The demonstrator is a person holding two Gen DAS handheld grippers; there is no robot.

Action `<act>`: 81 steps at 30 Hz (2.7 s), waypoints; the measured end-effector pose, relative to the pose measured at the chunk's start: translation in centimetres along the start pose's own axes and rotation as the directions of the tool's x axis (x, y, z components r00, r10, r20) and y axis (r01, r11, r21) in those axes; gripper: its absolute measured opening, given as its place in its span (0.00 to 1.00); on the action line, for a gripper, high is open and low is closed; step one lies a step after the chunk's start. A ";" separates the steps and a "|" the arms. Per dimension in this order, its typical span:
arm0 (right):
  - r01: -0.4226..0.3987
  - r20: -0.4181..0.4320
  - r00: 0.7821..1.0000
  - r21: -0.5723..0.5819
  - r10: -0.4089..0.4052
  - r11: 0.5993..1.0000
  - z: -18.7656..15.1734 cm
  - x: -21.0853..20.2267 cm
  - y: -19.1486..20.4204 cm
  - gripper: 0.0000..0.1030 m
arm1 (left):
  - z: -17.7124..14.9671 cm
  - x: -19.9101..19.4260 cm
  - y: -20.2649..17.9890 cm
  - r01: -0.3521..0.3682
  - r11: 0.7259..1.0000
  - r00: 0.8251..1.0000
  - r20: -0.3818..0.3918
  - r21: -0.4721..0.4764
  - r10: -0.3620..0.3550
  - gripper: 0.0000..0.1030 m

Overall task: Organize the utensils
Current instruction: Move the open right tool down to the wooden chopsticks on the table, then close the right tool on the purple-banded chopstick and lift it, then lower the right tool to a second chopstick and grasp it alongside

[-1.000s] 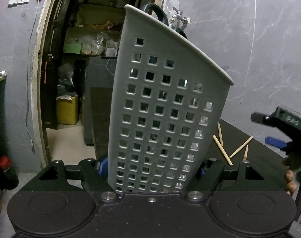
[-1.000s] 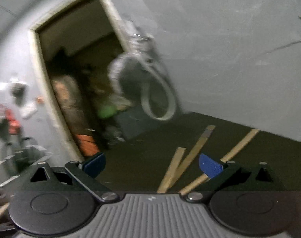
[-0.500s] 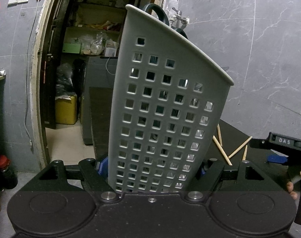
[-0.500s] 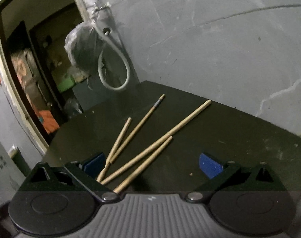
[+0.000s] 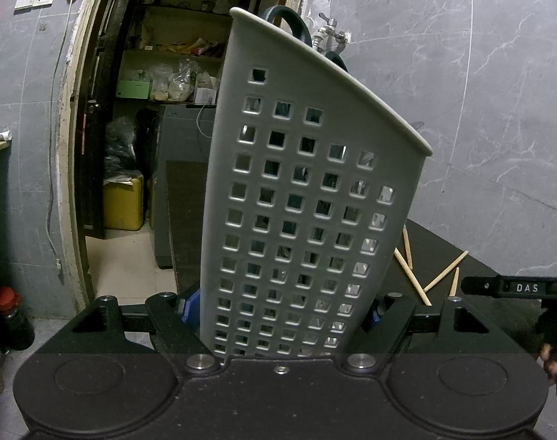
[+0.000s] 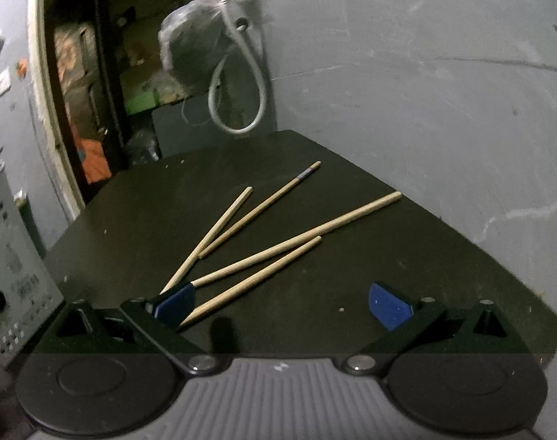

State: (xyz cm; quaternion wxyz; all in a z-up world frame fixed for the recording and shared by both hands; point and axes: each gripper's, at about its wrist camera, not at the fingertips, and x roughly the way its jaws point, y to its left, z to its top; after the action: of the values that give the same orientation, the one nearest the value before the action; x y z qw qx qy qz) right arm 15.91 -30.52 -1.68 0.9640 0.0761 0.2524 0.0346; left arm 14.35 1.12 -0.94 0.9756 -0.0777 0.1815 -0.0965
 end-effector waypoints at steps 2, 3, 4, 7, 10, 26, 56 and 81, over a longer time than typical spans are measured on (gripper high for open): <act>-0.006 -0.002 1.000 -0.038 0.006 0.999 0.6 0.3 0.4 1.00 | 0.0 0.0 0.0 -0.001 1.000 1.000 0.000 0.002 0.001 0.76; -0.009 0.002 1.000 -0.057 0.010 0.998 1.0 0.4 0.6 1.00 | 0.0 -0.1 -0.2 -0.003 1.000 1.000 0.000 0.004 0.003 0.76; -0.011 0.001 1.000 -0.074 0.011 0.997 1.4 0.7 0.9 1.00 | 0.0 -0.1 -0.2 -0.003 1.000 1.000 0.000 0.004 0.003 0.76; 0.002 -0.014 1.000 -0.133 -0.004 0.991 3.0 2.2 1.7 1.00 | 0.0 -0.1 -0.2 -0.003 1.000 1.000 -0.001 0.004 0.003 0.76; 0.026 -0.029 0.999 -0.178 -0.032 0.984 4.9 4.1 2.6 1.00 | 0.0 -0.2 -0.3 -0.003 1.000 1.000 -0.001 0.004 0.003 0.76; 0.120 -0.275 0.953 -0.031 -0.124 0.992 11.9 15.6 1.3 0.48 | 0.2 0.1 -0.2 0.002 1.000 1.000 -0.012 -0.003 -0.003 0.76; -0.344 -0.034 0.939 -0.126 0.342 0.931 13.1 13.3 0.5 0.07 | 0.3 0.5 -1.4 -0.038 0.999 0.999 -0.036 0.027 0.039 0.76; -0.294 -0.018 0.955 -0.223 0.297 0.930 14.0 6.0 1.0 0.07 | 0.5 0.8 -0.9 -0.035 0.999 0.998 -0.050 0.015 0.036 0.76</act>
State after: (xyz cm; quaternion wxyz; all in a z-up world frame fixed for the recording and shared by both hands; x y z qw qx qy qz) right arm 27.95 -30.67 7.68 0.9522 0.0048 0.2248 0.2066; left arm 15.19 0.14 -0.56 0.9728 -0.0653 0.2065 -0.0823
